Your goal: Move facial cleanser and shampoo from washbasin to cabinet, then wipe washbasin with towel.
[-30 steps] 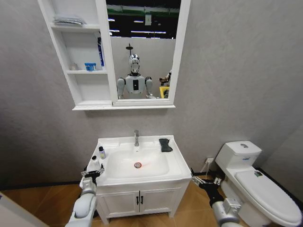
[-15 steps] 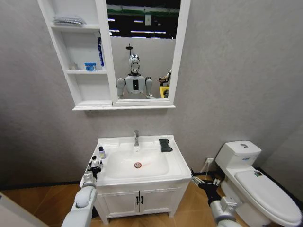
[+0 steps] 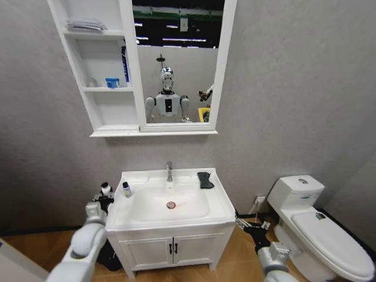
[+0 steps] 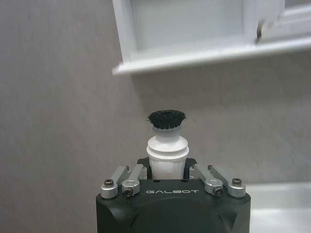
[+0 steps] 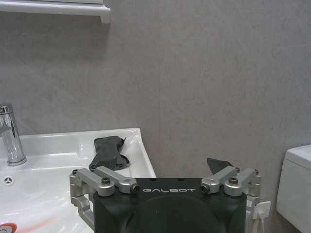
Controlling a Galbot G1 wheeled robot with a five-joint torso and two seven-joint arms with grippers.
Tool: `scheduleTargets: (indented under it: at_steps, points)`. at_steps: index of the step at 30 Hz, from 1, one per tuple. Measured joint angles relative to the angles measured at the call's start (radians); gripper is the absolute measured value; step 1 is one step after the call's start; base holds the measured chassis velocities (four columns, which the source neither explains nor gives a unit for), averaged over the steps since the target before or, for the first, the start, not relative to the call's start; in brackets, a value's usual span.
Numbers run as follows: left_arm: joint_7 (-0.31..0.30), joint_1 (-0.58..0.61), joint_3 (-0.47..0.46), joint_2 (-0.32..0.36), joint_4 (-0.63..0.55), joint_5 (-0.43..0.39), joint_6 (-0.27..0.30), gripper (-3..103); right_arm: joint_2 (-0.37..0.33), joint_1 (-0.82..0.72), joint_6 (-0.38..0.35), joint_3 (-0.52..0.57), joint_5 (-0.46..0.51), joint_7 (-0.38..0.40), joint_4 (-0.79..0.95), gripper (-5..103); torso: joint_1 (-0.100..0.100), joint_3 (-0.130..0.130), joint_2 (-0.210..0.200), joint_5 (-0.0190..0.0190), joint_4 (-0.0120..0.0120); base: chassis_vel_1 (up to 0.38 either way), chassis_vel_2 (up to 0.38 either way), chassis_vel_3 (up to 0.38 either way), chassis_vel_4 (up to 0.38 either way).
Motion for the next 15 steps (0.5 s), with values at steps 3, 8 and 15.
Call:
scheduleTargets:
  at_steps: [3,8,15]
  points:
    - [-0.030,-0.101,0.010,0.128,-0.011,-0.109,0.048,32,0.006,0.000,0.008,-0.001,-0.008,-0.003,-0.020,100,0.000,0.000,0.000,0.0007,0.0000,0.000,0.000,0.000,0.000]
    - [-0.081,-0.349,0.120,0.249,0.049,-0.286,0.108,32,0.024,0.007,0.041,0.004,-0.038,-0.004,-0.073,100,0.000,0.000,0.000,0.0005,0.0004,0.000,0.000,0.000,0.000]
    - [-0.078,-0.894,0.498,0.206,0.352,-0.401,0.126,32,0.024,0.009,0.050,0.028,-0.039,-0.004,-0.076,100,0.000,0.000,0.000,-0.0011,-0.0001,0.000,0.000,0.000,0.000]
